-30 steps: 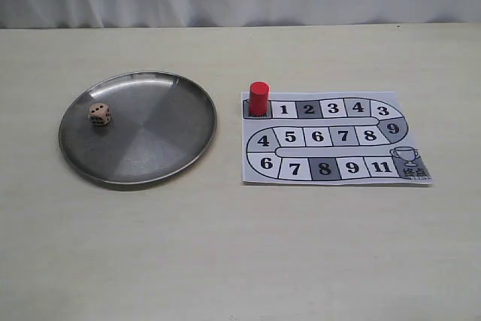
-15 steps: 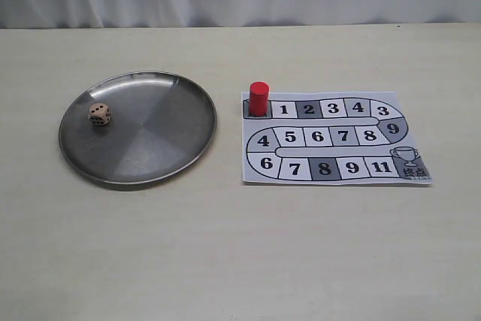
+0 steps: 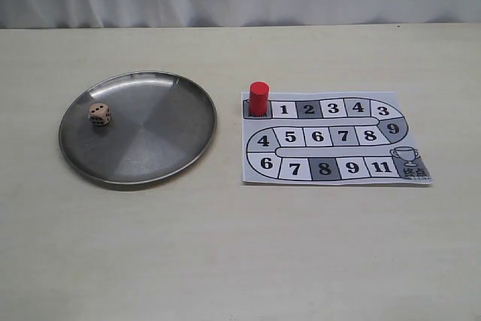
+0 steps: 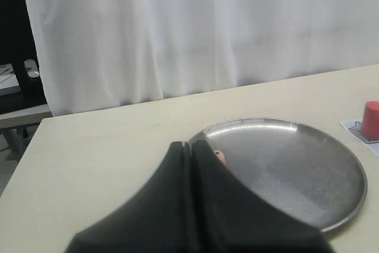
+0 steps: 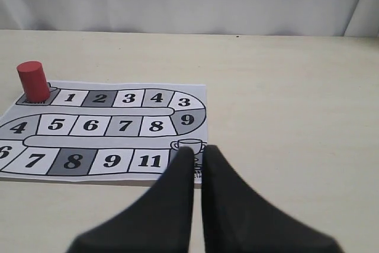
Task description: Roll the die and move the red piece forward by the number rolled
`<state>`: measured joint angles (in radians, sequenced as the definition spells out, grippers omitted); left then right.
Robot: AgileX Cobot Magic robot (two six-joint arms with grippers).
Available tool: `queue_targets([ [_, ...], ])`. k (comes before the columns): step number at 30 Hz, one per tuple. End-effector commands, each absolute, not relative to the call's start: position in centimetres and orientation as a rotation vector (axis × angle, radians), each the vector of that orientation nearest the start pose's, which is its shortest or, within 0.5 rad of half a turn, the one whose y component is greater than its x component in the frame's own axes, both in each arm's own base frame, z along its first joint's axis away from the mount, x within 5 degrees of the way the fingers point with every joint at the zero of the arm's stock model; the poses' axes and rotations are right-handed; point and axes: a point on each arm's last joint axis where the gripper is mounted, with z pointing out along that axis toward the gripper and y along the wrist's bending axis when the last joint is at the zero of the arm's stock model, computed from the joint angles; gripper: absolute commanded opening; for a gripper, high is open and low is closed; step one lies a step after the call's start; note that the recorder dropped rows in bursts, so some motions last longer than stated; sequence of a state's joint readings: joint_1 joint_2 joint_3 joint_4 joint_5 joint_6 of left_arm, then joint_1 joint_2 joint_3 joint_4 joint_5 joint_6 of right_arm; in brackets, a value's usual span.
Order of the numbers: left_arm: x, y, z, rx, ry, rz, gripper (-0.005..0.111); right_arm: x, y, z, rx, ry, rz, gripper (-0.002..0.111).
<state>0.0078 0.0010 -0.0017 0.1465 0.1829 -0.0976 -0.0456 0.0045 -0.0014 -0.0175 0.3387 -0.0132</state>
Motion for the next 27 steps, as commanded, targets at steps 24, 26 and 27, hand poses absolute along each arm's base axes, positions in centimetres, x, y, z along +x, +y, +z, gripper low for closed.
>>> queue_targets([
  [24, 5.6, 0.2, 19.8, 0.018, 1.655, 0.053, 0.0, 7.9, 0.0, 25.6, 0.162, 1.395, 0.188, 0.004],
  [26, 5.6, 0.2, 19.8, 0.018, 1.655, 0.053, 0.0, 10.2, 0.0, 25.1, 0.157, 1.541, 0.168, 0.004],
  [27, 5.6, 0.2, 19.8, 0.018, 1.655, 0.053, 0.0, 11.4, 0.0, 24.6, 0.151, 1.623, 0.155, 0.004],
])
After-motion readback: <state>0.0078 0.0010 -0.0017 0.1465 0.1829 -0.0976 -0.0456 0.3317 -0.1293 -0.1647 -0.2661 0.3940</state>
